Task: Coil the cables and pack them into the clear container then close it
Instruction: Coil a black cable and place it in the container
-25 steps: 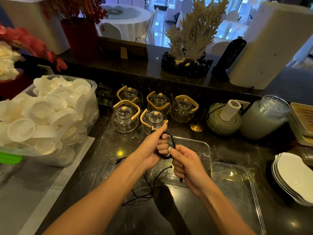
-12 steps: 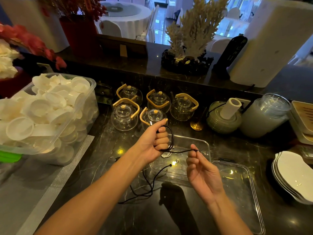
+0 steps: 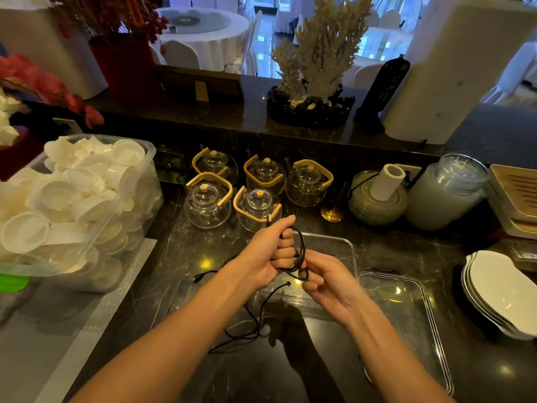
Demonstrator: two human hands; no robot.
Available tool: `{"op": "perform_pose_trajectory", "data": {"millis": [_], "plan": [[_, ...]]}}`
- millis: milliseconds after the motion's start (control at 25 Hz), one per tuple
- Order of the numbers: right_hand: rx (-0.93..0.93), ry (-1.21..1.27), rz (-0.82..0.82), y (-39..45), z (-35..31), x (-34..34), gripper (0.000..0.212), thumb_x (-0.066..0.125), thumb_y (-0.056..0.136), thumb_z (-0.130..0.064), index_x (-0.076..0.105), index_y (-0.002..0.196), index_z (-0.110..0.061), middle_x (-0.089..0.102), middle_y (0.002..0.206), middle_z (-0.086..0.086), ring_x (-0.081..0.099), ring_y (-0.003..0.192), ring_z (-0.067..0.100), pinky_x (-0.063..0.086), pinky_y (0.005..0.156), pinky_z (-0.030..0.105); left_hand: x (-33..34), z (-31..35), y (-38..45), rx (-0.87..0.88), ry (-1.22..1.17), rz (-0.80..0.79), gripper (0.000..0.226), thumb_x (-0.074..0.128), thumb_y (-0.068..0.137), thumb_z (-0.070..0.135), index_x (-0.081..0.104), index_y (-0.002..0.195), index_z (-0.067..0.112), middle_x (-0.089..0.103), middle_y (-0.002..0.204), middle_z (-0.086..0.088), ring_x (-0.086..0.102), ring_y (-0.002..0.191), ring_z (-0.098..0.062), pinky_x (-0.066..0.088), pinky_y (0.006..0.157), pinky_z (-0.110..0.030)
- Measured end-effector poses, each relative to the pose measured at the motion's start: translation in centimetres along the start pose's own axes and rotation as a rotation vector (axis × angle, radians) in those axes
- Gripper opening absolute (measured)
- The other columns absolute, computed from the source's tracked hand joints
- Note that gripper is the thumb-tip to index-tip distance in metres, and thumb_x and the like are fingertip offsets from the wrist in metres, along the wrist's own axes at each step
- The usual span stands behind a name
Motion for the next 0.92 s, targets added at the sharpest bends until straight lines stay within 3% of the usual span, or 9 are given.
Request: {"op": "perform_pose_trajectory", "data": {"millis": [80, 240, 360, 440, 520, 600, 720, 800, 920], "plan": [[-0.072, -0.139, 0.018, 0.0, -0.2, 0.0, 0.014, 0.056, 0.101, -0.01, 0.067, 0.098, -0.003, 0.05, 0.072, 0.003, 0.032, 0.048, 0.007, 0.036, 0.042, 0.019, -0.4, 0.1, 0.1, 0.043, 0.024, 0.062, 0.044, 0.059, 0.1, 0.033, 0.045, 0.06, 0.019, 0.025, 0.046, 0.009, 0.02, 0.032, -0.004, 0.013, 0.031, -0.016], [-0.157, -0.145, -0.035, -0.2, 0.0, 0.3, 0.03, 0.055, 0.101, -0.014, 0.068, 0.118, 0.007, 0.05, 0.075, 0.007, 0.034, 0.053, 0.009, 0.042, 0.046, 0.024, -0.7, -0.2, 0.0, 0.083, 0.103, 0.141, 0.043, 0.061, 0.099, 0.031, 0.045, 0.061, 0.018, 0.027, 0.046, 0.008, 0.021, 0.032, -0.004, 0.014, 0.031, -0.016], [-0.242, -0.271, -0.09, -0.3, -0.2, 1.0, 0.032, 0.061, 0.095, -0.016, 0.067, 0.122, 0.002, 0.051, 0.081, 0.018, 0.048, 0.059, 0.014, 0.049, 0.049, 0.03, -1.1, -0.2, 0.1, 0.12, 0.184, 0.2, 0.038, 0.063, 0.098, 0.032, 0.048, 0.067, 0.016, 0.035, 0.05, 0.004, 0.025, 0.034, -0.004, 0.017, 0.031, -0.016], [-0.3, -0.462, 0.042, -0.3, -0.3, 1.5, 0.026, 0.065, 0.096, -0.01, 0.06, 0.121, -0.008, 0.066, 0.092, 0.023, 0.064, 0.066, 0.014, 0.051, 0.046, 0.029, -1.1, -0.6, 0.2, 0.135, 0.227, 0.221, 0.033, 0.062, 0.098, 0.032, 0.05, 0.073, 0.015, 0.038, 0.051, 0.003, 0.027, 0.035, -0.005, 0.019, 0.031, -0.017], [-0.403, -0.604, 0.227, -0.3, -0.5, 1.6, 0.022, 0.064, 0.097, -0.007, 0.056, 0.115, -0.017, 0.067, 0.089, 0.018, 0.062, 0.062, 0.008, 0.051, 0.042, 0.029, -1.0, -1.1, 0.3, 0.126, 0.263, 0.23, 0.034, 0.06, 0.1, 0.032, 0.048, 0.071, 0.017, 0.036, 0.048, 0.006, 0.027, 0.035, -0.004, 0.02, 0.032, -0.017], [-0.568, -0.779, 0.347, -0.5, -0.8, 1.6, 0.017, 0.066, 0.097, -0.013, 0.06, 0.109, -0.023, 0.066, 0.081, 0.002, 0.06, 0.062, 0.005, 0.055, 0.05, 0.032, -1.1, -1.6, 0.4, 0.095, 0.238, 0.22, 0.038, 0.057, 0.101, 0.032, 0.046, 0.067, 0.018, 0.033, 0.046, 0.007, 0.026, 0.034, -0.004, 0.019, 0.032, -0.016], [-0.738, -0.949, 0.401, -0.8, -1.1, 1.7, 0.016, 0.069, 0.096, -0.019, 0.07, 0.104, -0.033, 0.07, 0.092, -0.011, 0.066, 0.081, 0.004, 0.054, 0.068, 0.025, -1.6, -2.1, 0.5, 0.027, 0.136, 0.18, 0.043, 0.057, 0.101, 0.034, 0.046, 0.063, 0.019, 0.03, 0.045, 0.008, 0.023, 0.033, -0.004, 0.016, 0.032, -0.016], [-0.728, -0.822, 0.4, -1.0, -1.4, 1.6, 0.021, 0.071, 0.095, -0.019, 0.071, 0.101, -0.039, 0.07, 0.098, -0.01, 0.065, 0.079, 0.004, 0.052, 0.066, 0.023, -2.0, -2.3, 0.6, 0.014, 0.13, 0.162, 0.042, 0.058, 0.1, 0.035, 0.047, 0.063, 0.019, 0.029, 0.047, 0.008, 0.023, 0.034, -0.004, 0.016, 0.032, -0.016], [-0.583, -0.371, 0.318, -1.4, -1.7, 1.4, 0.015, 0.067, 0.098, -0.012, 0.073, 0.108, -0.021, 0.076, 0.092, 0.001, 0.052, 0.049, 0.013, 0.046, 0.046, 0.027, -2.2, -2.1, 0.5, 0.024, 0.099, 0.115, 0.042, 0.058, 0.1, 0.035, 0.046, 0.064, 0.018, 0.026, 0.048, 0.008, 0.021, 0.035, -0.004, 0.014, 0.033, -0.016]]}}
Point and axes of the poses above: each hand's wrist, its own y-axis towards the middle knuckle, its own x-axis out of the palm, z = x × y, the point moved 4 cm from there along y, towards the middle knuckle
